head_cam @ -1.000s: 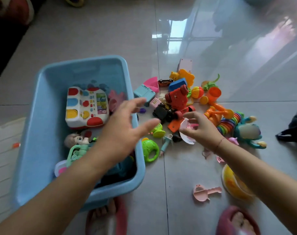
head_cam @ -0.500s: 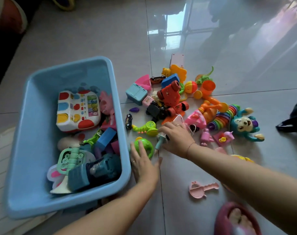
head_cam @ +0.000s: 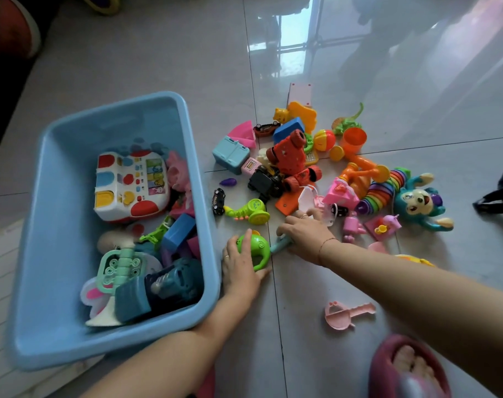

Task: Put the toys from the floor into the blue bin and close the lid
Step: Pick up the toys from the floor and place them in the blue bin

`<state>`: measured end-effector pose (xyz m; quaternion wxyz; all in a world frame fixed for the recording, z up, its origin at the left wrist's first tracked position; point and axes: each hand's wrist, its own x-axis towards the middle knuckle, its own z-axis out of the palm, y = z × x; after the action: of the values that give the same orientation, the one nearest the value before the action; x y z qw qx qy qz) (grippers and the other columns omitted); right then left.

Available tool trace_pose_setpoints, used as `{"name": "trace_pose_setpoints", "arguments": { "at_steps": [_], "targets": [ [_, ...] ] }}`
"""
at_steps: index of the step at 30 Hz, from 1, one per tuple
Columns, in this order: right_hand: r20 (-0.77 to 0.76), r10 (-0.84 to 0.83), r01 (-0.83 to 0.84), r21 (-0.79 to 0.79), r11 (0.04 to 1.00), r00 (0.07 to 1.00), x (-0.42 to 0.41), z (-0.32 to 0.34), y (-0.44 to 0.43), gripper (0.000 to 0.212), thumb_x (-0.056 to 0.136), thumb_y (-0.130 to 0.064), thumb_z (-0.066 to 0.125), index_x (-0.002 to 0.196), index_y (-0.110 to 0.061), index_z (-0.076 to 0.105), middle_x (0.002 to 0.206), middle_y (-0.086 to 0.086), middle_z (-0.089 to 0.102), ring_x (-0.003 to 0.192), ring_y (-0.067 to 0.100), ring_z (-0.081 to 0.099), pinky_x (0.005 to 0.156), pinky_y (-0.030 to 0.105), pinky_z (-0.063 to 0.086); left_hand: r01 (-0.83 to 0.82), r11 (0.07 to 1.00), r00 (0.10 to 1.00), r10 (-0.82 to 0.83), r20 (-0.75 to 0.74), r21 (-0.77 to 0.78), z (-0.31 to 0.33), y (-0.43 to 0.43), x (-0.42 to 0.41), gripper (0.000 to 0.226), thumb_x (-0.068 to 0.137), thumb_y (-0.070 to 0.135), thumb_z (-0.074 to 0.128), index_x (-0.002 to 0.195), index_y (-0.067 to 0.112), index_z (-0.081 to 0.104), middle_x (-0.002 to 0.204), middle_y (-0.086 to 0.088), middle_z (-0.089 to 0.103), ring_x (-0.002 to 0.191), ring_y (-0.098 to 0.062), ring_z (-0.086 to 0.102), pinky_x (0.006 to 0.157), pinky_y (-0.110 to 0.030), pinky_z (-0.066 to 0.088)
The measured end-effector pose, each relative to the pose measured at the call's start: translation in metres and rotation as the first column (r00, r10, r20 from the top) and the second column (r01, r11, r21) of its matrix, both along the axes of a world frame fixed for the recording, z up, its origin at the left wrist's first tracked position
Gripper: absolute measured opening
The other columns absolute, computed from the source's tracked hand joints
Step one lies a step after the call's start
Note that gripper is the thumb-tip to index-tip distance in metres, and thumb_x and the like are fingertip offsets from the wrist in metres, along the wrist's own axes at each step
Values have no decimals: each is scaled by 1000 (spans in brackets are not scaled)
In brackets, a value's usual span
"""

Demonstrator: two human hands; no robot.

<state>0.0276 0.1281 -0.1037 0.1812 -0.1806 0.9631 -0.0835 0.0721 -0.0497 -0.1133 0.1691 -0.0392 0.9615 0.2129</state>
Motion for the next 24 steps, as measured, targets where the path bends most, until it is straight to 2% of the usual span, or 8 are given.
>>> {"name": "trace_pose_setpoints", "arguments": {
  "at_steps": [4, 7, 11, 14, 17, 20, 22, 24],
  "targets": [
    [-46, -151, 143, -146, 979, 988, 5, 12, 11, 26, 76, -31, 69, 101, -27, 64, 105, -8, 62, 110, 20, 50, 87, 34, 17, -36, 998, 997, 39, -61, 58, 12, 4, 3, 98, 66, 48, 77, 146, 30, 25, 137, -7, 32, 126, -26, 35, 106, -34, 29],
    [-60, -299, 272, -275, 922, 952, 9, 42, 31, 25, 75, -30, 72, 99, -28, 65, 100, -7, 62, 101, 18, 51, 83, 33, 24, -20, 977, 990, 50, -135, 211, 43, 14, 10, 97, 66, 47, 78, 145, 28, 27, 133, -4, 34, 121, -22, 36, 105, -30, 30],
    [-13, -524, 413, -598, 687, 852, 9, 105, 52, 26, 70, -18, 79, 92, -23, 66, 90, -5, 65, 86, 15, 60, 79, 37, 49, 109, 900, 976, -17, -216, 422, 110, 31, 19, 97, 67, 50, 77, 145, 35, 22, 131, 7, 28, 121, -8, 30, 108, -24, 30],
    [49, -558, 408, -735, 541, 828, -2, 155, 35, 24, 72, -21, 78, 91, -28, 65, 88, -8, 68, 79, 11, 63, 72, 24, 52, 196, 824, 951, -28, -307, 531, 168, 29, 15, 97, 65, 54, 74, 144, 38, 22, 131, 11, 27, 124, -3, 32, 107, -21, 35],
    [62, -518, 337, -824, 456, 853, -16, 188, -6, 20, 73, -23, 78, 88, -23, 64, 79, -6, 66, 68, 12, 62, 66, 27, 52, 171, 807, 878, 135, -459, 565, 209, -6, -2, 93, 62, 53, 74, 142, 31, 31, 129, 9, 33, 122, -2, 39, 103, -12, 34],
    [32, -423, 276, -803, 528, 905, -25, 196, -57, 22, 75, -27, 76, 91, -19, 64, 84, 2, 67, 73, 20, 62, 68, 34, 54, -26, 849, 795, 337, -504, 527, 215, -67, -24, 93, 60, 55, 72, 140, 30, 33, 131, 6, 35, 120, -5, 43, 105, -17, 35],
    [27, -305, 216, -767, 604, 952, -26, 195, -89, 23, 76, -30, 74, 94, -21, 64, 86, -2, 64, 73, 14, 59, 67, 29, 52, -211, 861, 785, 432, -444, 464, 208, -105, -33, 96, 58, 58, 71, 141, 32, 30, 133, 1, 36, 123, -14, 43, 107, -33, 38],
    [45, -179, 153, -736, 660, 983, -26, 192, -111, 28, 78, -34, 72, 101, -21, 64, 91, -8, 63, 78, 6, 57, 72, 22, 50, -327, 867, 802, 465, -375, 377, 200, -130, -36, 102, 57, 62, 68, 144, 30, 25, 140, -6, 32, 129, -21, 39, 108, -38, 35]
  ]
}}
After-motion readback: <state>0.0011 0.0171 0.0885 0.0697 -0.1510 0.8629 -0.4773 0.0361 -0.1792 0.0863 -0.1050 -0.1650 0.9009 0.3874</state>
